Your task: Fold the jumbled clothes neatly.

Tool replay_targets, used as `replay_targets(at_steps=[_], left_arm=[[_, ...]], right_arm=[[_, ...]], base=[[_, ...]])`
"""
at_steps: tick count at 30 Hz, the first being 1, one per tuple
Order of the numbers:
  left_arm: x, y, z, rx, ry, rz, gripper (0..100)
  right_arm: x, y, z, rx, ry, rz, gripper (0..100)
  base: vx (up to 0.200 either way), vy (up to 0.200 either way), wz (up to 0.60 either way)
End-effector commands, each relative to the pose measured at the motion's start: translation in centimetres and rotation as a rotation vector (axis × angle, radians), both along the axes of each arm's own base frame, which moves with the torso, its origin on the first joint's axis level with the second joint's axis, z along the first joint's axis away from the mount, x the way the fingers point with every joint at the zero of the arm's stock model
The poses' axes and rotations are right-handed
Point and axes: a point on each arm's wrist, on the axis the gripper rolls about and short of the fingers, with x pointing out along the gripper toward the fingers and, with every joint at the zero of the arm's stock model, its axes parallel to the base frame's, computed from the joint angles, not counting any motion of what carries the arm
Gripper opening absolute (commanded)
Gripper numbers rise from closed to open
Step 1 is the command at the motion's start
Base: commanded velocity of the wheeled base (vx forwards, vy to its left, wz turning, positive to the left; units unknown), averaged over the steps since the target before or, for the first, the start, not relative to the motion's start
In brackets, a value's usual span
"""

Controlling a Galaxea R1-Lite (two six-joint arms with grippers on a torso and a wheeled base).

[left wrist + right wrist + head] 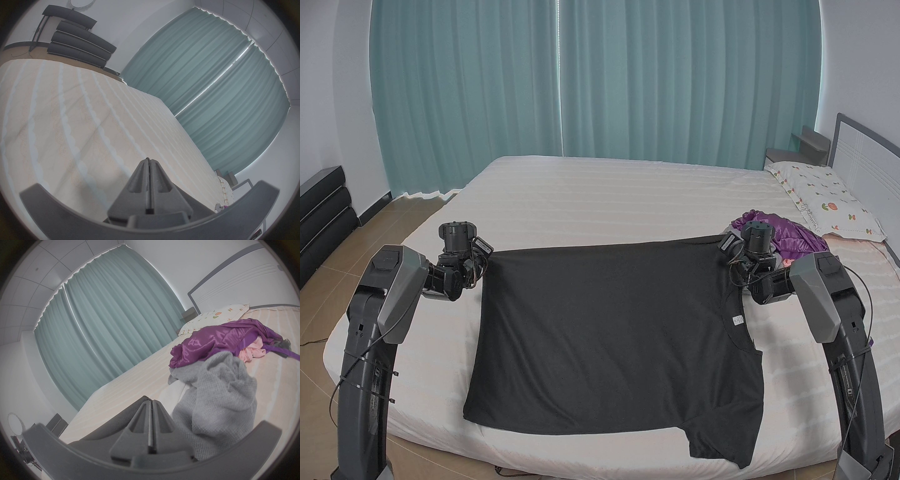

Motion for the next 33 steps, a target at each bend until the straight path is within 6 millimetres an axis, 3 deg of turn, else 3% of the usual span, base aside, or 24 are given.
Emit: replay_targets(at_steps=[1, 16, 17, 23, 24, 33], left_arm=[[0.1, -0.1, -0.1, 0.003, -0.002, -0.002, 0], [0.3, -0.6, -2.8, 0.011, 0.052, -0.026, 0], [0.2, -0.7, -3.0, 0.010, 0.061, -0.032, 0], [0.1, -1.2, -3.5, 0.009, 0.096, -0.045, 0], [0.1, -1.2, -3.5, 0.009, 0.102, -0.045, 100], [0.0, -1.1, -3.4, 0.006, 0.104, -0.043, 100]], right_arm=[[0.0, 0.5, -2.0, -0.006, 0.034, 0.009, 0], [-0.2, 0.8, -4.9, -0.013, 0.093, 0.015, 0], [-0.2, 0.9, -5.0, -0.013, 0.096, 0.017, 100], [-0.4, 1.3, -5.2, -0.014, 0.107, 0.026, 100], [-0.4, 1.4, -5.1, -0.013, 0.105, 0.027, 100], [-1.2, 1.5, -3.4, -0.003, 0.110, 0.028, 100]], base=[[0.000, 0.000, 0.00], [0.000, 0.000, 0.00], [0.000, 0.000, 0.00], [0.000, 0.000, 0.00], [0.000, 0.000, 0.00], [0.000, 0.000, 0.00]])
